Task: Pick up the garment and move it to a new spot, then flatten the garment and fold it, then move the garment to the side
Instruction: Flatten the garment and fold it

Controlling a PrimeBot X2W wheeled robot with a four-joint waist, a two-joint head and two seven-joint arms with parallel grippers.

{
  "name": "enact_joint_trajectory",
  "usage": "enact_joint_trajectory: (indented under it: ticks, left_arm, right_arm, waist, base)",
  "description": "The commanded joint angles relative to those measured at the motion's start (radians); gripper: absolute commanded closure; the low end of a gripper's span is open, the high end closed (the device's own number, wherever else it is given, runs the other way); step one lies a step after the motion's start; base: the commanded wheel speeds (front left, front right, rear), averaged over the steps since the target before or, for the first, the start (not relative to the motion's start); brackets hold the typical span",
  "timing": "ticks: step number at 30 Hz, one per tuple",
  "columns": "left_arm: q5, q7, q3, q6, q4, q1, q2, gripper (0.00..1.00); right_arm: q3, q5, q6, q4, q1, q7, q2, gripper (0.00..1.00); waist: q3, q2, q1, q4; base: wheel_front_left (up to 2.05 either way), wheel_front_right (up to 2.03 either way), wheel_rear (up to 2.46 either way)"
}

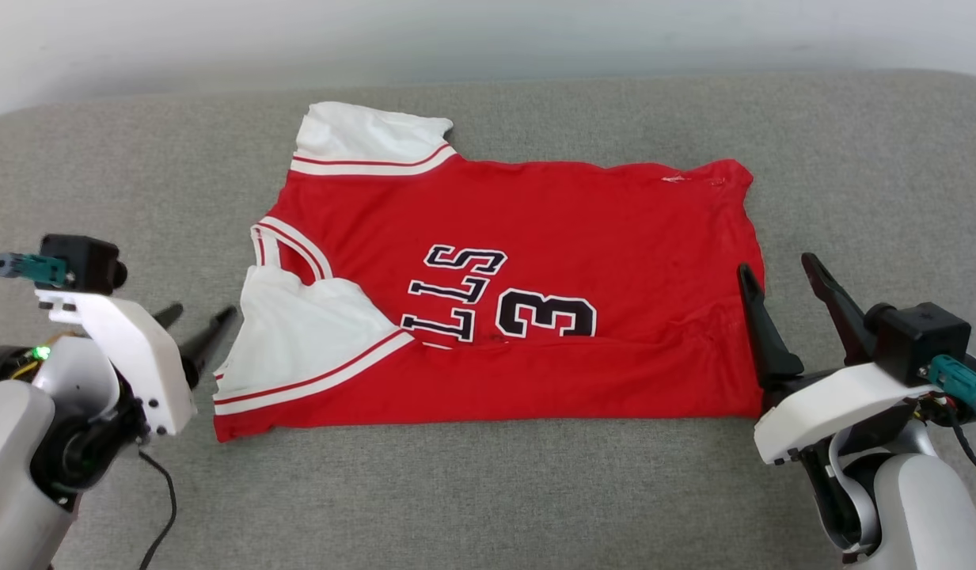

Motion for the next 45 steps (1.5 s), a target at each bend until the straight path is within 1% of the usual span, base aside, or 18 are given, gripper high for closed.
enact_joint_trajectory:
  ticks: [1,5,8,9,12,15,18,21,22,24,25,28,31,34,39,41,45]
  left_arm:
    - [-0.007,0.019,-0.005,0.004,-0.014,0.016,0.009,0.0]
    - [-0.054,0.149,-0.03,0.016,-0.102,0.07,0.068,0.0]
    - [-0.082,0.196,-0.036,0.036,-0.144,0.115,0.095,0.0]
    - [-0.085,0.209,-0.042,0.05,-0.152,0.138,0.107,0.0]
    - [-0.106,0.211,-0.045,0.056,-0.137,0.157,0.087,0.0]
    - [-0.12,0.203,-0.053,0.049,-0.1,0.157,0.049,0.0]
    - [-0.128,0.18,-0.054,0.027,-0.062,0.14,0.011,0.0]
    - [-0.128,0.185,-0.065,0.002,-0.027,0.122,-0.008,0.0]
    - [-0.129,0.194,-0.073,-0.007,-0.016,0.116,-0.015,0.07]
    - [-0.138,0.216,-0.088,-0.024,0.005,0.11,-0.031,0.97]
    - [-0.143,0.23,-0.097,-0.032,0.014,0.108,-0.038,1.0]
    - [-0.155,0.235,-0.1,-0.053,0.02,0.098,-0.054,1.0]
    - [-0.146,0.21,-0.091,-0.065,0.018,0.083,-0.041,1.0]
    - [-0.131,0.176,-0.073,-0.074,-0.002,0.072,-0.024,1.0]
    - [-0.11,0.118,-0.041,-0.069,-0.068,0.07,0.01,1.0]
    - [-0.108,0.102,-0.033,-0.066,-0.098,0.075,0.012,1.0]
    - [-0.1,0.081,-0.021,-0.056,-0.157,0.075,0.022,1.0]
  right_arm:
    - [-0.002,0.001,0.0,-0.01,0.009,0.004,0.006,0.0]
    - [-0.001,-0.006,0.0,-0.042,0.013,0.006,0.015,0.0]
    - [-0.001,-0.007,0.0,-0.053,0.011,0.005,0.021,0.0]
    - [-0.002,-0.007,0.0,-0.057,0.009,0.003,0.024,0.0]
    - [0.001,-0.006,0.0,-0.059,0.003,0.002,0.028,0.0]
    - [0.004,-0.006,0.0,-0.062,-0.006,0.004,0.03,0.0]
    - [0.003,-0.007,0.0,-0.069,-0.009,0.015,0.03,0.0]
    - [-0.006,-0.011,0.0,-0.081,-0.01,0.026,0.03,0.0]
    - [-0.008,-0.012,0.0,-0.084,-0.01,0.03,0.031,0.0]
    - [-0.009,-0.013,0.0,-0.087,-0.008,0.04,0.031,0.0]
    - [-0.009,-0.011,0.0,-0.089,-0.007,0.043,0.031,0.0]
    - [-0.013,-0.005,0.0,-0.089,0.001,0.062,0.031,0.0]
    - [-0.029,0.014,0.0,-0.083,0.012,0.096,0.031,0.0]
    - [-0.054,0.043,0.0,-0.066,0.025,0.17,0.03,0.0]
    - [-0.11,0.076,0.0,-0.013,0.046,0.406,0.006,0.0]
    - [-0.117,0.083,0.0,-0.002,0.043,0.494,-0.007,0.0]
    - [-0.109,0.1,0.0,0.016,0.015,0.626,-0.028,0.0]
  waist:
    - [0.008,0.0,0.0,-0.003]
    - [0.033,0.0,0.0,-0.013]
    - [0.051,0.0,0.0,-0.02]
    - [0.063,0.0,0.0,-0.022]
    - [0.079,0.0,0.0,-0.026]
    - [0.093,0.0,0.0,-0.027]
    - [0.104,0.0,0.0,-0.029]
    - [0.116,0.0,0.0,-0.029]
    - [0.119,0.0,0.0,-0.028]
    - [0.123,0.0,0.0,-0.028]
    - [0.124,0.0,0.0,-0.028]
    - [0.124,0.0,0.0,-0.026]
    - [0.115,0.0,0.0,-0.019]
    - [0.102,0.0,0.0,-0.009]
    - [0.086,0.0,0.0,0.011]
    - [0.085,0.0,0.0,0.019]
    - [0.097,0.0,0.0,0.035]
  base:
    - [0.0,0.0,0.0]
    - [0.0,0.0,0.0]
    - [0.0,0.0,0.0]
    - [0.0,0.0,0.0]
    - [0.0,0.0,0.0]
    - [0.0,0.0,0.0]
    - [0.0,0.0,0.0]
    - [0.0,0.0,0.0]
    - [0.0,0.0,0.0]
    - [0.0,0.0,0.0]
    - [0.0,0.0,0.0]
    - [0.0,0.0,0.0]
    - [0.0,0.0,0.0]
    - [0.0,0.0,0.0]
    - [0.0,0.0,0.0]
    - [0.0,0.0,0.0]
    - [0.0,0.0,0.0]
